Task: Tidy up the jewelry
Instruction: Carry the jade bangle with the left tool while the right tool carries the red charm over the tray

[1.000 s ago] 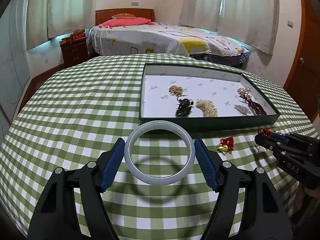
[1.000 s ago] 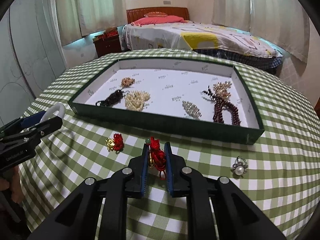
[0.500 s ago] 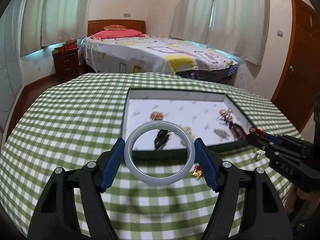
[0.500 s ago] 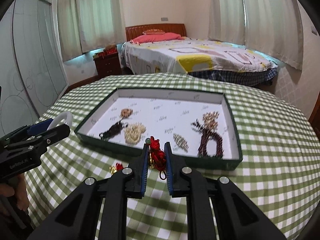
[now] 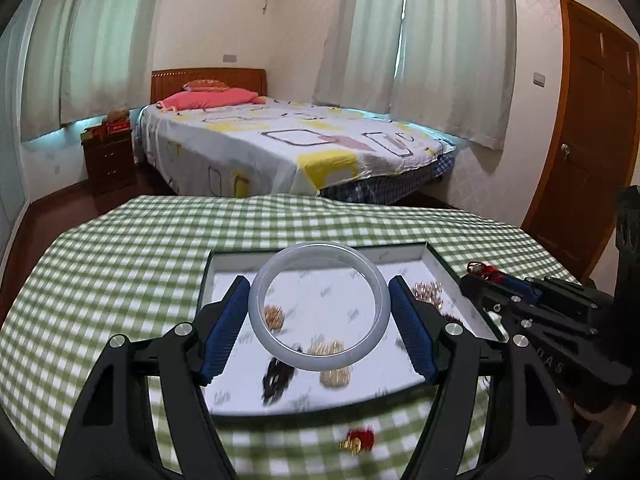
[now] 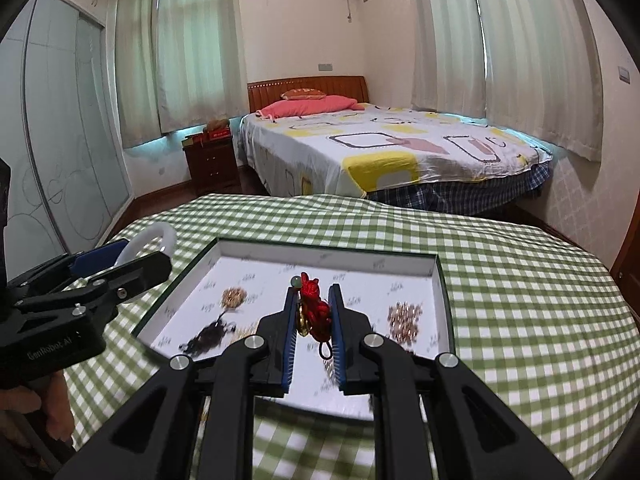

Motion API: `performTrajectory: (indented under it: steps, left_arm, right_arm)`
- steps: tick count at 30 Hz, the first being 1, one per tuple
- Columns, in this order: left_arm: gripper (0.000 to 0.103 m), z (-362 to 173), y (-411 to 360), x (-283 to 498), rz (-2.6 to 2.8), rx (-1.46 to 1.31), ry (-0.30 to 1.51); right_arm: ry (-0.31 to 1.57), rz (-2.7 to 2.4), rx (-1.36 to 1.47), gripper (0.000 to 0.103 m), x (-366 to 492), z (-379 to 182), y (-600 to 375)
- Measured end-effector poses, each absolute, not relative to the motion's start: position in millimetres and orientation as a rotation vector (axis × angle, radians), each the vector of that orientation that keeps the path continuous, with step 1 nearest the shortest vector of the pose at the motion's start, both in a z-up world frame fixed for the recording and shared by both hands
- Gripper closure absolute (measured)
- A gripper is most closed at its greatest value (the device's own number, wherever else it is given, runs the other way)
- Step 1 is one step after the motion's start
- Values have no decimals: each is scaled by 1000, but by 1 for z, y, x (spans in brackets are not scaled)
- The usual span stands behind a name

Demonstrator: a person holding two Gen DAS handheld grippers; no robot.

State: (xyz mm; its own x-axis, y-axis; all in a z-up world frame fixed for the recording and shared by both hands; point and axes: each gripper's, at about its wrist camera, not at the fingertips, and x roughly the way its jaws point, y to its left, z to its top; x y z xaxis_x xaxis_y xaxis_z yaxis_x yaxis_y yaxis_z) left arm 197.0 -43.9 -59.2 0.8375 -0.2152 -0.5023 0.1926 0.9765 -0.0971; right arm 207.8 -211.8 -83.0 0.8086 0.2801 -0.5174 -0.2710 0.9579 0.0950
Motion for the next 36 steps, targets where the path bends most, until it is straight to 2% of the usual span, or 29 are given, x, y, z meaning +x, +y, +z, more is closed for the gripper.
performTrajectory:
  steps: [7,18,32,36]
  left_arm:
    - [34,-82,-64,243,-223,-19,601]
    - [34,-142,-76,302,-233,-54,819]
    - [34,-161,-85,323,-229,-18,959]
    - [34,-162,-86,324,-228,-15,968]
  right_arm:
    - [595,286,13,87,242,-99,-215]
    - [743,293,-4,87,282,-142,-216]
    - [880,288,-13,87,302,-170,-218]
    - [889,288,-12,82,303,-174,-220]
